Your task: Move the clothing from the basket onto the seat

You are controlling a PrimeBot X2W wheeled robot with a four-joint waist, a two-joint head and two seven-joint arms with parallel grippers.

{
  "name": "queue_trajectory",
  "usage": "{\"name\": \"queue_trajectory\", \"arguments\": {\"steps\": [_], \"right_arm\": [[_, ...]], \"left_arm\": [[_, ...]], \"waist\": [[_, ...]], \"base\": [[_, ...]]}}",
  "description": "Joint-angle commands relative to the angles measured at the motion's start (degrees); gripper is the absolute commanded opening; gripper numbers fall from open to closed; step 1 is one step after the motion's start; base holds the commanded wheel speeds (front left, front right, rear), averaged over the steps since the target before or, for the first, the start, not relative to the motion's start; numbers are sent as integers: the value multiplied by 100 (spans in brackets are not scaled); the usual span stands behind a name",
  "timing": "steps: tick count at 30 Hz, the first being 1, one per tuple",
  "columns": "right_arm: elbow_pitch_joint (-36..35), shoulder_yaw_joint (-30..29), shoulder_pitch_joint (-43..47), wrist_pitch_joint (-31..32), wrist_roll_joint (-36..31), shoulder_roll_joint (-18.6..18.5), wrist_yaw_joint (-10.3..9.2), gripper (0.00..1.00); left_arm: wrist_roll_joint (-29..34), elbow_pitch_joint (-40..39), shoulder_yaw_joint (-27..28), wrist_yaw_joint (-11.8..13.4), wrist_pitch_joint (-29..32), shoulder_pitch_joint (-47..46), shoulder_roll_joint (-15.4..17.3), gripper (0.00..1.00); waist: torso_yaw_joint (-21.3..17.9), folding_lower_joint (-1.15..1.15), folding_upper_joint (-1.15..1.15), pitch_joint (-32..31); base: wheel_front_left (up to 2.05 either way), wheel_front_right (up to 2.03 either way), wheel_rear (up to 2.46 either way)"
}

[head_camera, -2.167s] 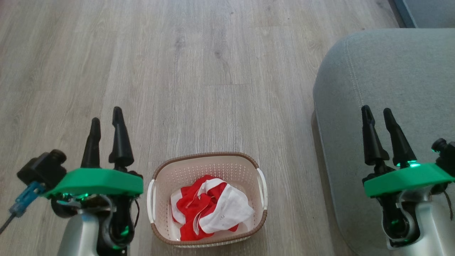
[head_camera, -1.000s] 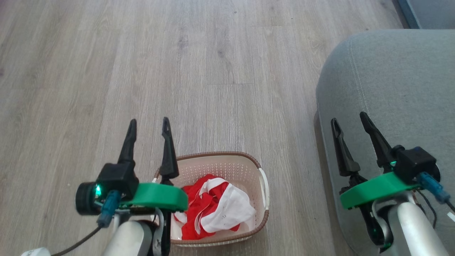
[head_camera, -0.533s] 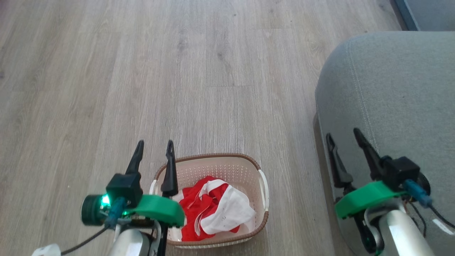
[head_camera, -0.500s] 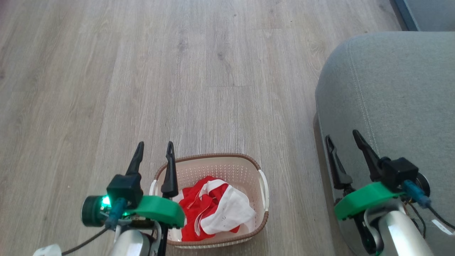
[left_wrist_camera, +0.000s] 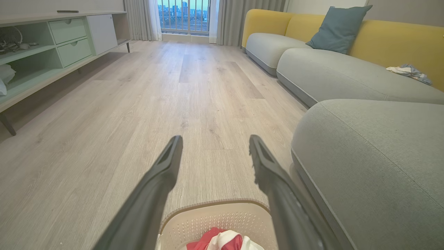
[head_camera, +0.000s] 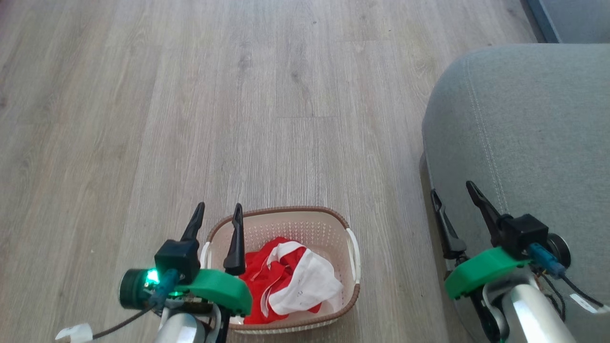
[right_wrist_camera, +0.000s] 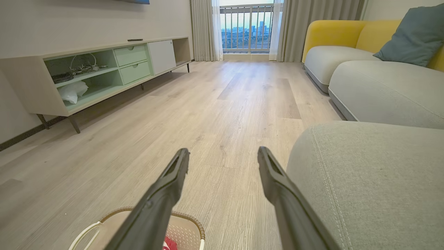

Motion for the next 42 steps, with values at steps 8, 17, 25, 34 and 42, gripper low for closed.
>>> {"name": "queue_trajectory", "arguments": {"steps": [8,17,25,34,42], "right_arm": [[-189,101,-324,-67,-52,-76,0,100],[-251,125,-423,-67,-94,-184,0,100],[-424,225,-700,-67,-90,-527,0,100],[-837,360,-1099,-67,-26,-1035,0,100],[-1246,497,-1374,-67,16,-1196,0,100]], "left_arm": [[-9,-185,116,-8,-72,-238,-18,100],[-52,241,-84,-75,-72,-365,-18,100],[-174,1199,-456,-165,-72,-920,-18,100],[359,2665,-1340,-194,-72,-2118,-18,100],[27,3917,-1903,-292,-72,-3149,-18,100]], "waist": [[8,0,0,43],[-36,0,0,364],[-117,0,0,1252],[-298,0,0,2804],[-526,0,0,3804]], "base": [[0,0,0],[0,0,0],[0,0,0],[0,0,0],[0,0,0]]}}
